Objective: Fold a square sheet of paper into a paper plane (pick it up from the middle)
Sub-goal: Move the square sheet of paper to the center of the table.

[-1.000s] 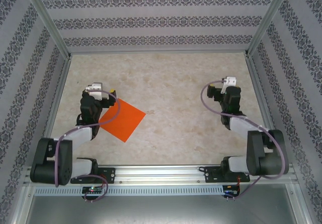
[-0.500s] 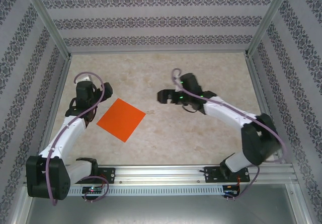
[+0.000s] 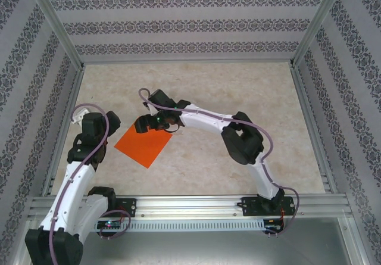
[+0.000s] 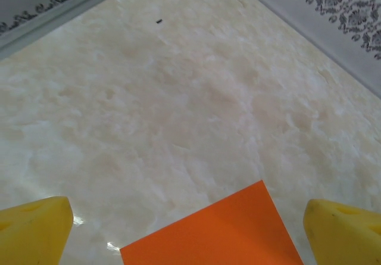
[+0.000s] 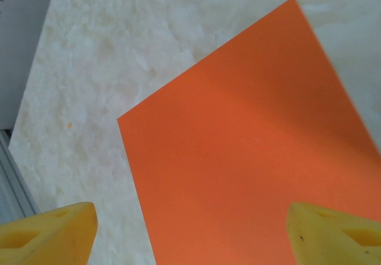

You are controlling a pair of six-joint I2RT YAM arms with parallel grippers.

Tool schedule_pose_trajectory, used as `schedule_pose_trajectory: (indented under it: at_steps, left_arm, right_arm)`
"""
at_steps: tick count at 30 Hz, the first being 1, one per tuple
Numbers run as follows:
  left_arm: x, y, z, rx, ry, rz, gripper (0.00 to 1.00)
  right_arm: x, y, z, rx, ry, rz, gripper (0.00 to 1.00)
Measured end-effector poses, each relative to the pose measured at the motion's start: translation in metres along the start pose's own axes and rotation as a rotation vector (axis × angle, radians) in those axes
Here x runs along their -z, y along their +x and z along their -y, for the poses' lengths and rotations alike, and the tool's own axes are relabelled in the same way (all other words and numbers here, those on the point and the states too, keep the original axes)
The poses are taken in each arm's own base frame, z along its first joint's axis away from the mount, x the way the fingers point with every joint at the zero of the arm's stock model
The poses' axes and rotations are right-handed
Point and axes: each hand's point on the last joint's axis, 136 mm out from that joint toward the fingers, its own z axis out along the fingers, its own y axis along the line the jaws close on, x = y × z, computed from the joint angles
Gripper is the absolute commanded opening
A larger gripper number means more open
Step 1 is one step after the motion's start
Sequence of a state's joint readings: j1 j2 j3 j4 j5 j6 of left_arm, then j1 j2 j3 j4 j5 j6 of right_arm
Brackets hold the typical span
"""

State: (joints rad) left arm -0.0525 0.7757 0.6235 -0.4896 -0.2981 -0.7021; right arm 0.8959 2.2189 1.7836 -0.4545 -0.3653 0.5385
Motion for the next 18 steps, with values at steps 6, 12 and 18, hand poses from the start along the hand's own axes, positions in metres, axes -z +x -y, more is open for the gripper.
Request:
schedule_pose_trajectory:
  at_steps: [6,12,18]
  left_arm:
    - [0.008,0.003,-0.011,0.020,-0.006,0.028,1.00]
    - [0.005,0.013,-0.007,0.015,0.025,-0.015,1.00]
    - [-0.003,0.035,0.021,-0.002,0.160,-0.139,1.00]
  right_arm:
    - [-0.031,0.012,0.011,-0.048,0.030,-0.070,0.80]
    - [-0.039,0.027,0.040,-0.133,0.077,-0.102,0.76]
    - [-0.006,0.042,0.074,-0.227,0.143,-0.038,0.73]
